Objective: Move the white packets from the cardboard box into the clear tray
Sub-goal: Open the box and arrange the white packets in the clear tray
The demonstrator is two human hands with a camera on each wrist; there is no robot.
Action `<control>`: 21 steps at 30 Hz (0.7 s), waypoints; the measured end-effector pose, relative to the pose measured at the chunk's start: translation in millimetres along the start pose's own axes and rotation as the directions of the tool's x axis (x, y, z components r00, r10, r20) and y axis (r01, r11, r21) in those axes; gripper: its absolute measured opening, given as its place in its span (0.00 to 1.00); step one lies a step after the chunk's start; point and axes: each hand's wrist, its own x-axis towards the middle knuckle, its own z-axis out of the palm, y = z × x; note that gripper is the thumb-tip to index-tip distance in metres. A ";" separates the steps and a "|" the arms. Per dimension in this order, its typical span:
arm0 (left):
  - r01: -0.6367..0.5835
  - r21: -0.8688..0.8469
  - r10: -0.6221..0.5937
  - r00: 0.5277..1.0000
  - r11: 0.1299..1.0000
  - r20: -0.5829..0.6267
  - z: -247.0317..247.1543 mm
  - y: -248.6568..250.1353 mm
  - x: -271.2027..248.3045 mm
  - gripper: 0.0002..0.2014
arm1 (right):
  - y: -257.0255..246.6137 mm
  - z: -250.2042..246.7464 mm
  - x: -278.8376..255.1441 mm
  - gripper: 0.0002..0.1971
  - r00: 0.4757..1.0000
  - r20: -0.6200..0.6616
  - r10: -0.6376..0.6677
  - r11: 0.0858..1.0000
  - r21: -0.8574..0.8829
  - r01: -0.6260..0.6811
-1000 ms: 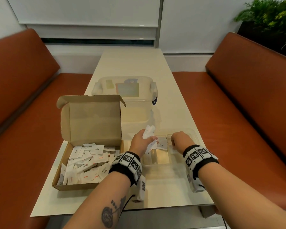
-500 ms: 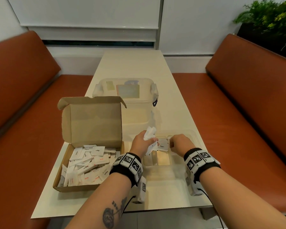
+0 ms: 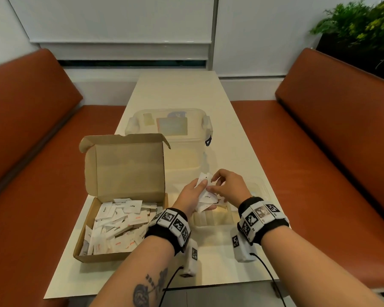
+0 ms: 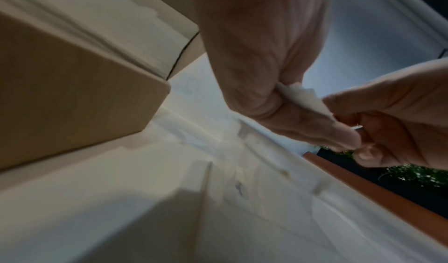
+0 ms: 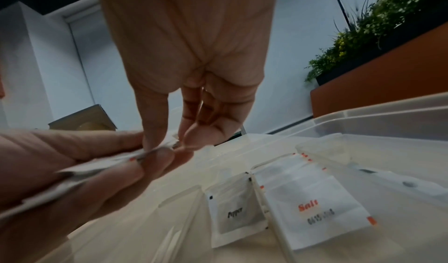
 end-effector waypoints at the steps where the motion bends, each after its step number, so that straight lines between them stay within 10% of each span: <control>1: 0.010 -0.009 -0.010 1.000 1.000 0.012 0.4 0.8 -0.8 0.15 | 0.8 -0.7 0.8 0.16 1.000 -0.023 -0.020 0.999 -0.032 0.020; 6: 0.049 0.005 -0.049 0.995 0.999 0.083 -1.7 0.6 -3.6 0.07 | -1.5 -4.1 4.3 0.19 0.985 0.068 -0.156 0.969 -0.184 0.166; 11: 0.015 0.083 -0.028 0.987 0.996 0.156 -3.8 1.0 -5.4 0.20 | 1.1 -6.9 5.4 0.12 0.987 0.076 -0.139 0.966 -0.210 0.152; 21: -0.017 0.005 0.017 1.000 1.000 0.021 -1.4 3.9 -1.9 0.17 | 11.4 -16.8 11.8 0.05 0.992 -0.088 -0.094 0.994 0.050 0.099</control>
